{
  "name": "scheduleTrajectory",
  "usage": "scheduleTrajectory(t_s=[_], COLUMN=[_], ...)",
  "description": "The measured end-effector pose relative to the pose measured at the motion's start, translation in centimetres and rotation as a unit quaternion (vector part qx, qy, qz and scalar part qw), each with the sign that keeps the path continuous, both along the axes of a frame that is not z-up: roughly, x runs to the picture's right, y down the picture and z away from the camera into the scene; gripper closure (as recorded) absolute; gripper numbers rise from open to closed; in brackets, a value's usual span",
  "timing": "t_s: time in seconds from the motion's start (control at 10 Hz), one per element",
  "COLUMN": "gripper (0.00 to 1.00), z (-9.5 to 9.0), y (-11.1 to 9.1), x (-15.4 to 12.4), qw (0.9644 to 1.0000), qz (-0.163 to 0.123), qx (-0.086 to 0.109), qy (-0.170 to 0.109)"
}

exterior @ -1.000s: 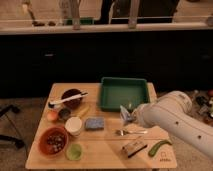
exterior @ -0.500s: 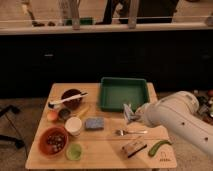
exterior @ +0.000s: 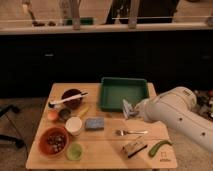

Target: Place towel in tray

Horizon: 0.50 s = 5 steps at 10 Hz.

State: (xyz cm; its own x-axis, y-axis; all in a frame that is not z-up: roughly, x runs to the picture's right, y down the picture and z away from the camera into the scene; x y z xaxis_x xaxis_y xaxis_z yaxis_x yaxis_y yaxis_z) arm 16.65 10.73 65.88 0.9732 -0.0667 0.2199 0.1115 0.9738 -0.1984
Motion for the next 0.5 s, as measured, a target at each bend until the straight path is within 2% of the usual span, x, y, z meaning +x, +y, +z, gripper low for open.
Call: scheduleTrajectory(t_s=[0.3,0.5], gripper=[0.98,0.98], z=[-0.1,0.2], y=[-0.8,-1.5], x=[0.5,-0.2], qw=[1.0000,0.9999], qz=[0.008,0.011], qx=[0.004,0.007], qy=[0.004,0.004])
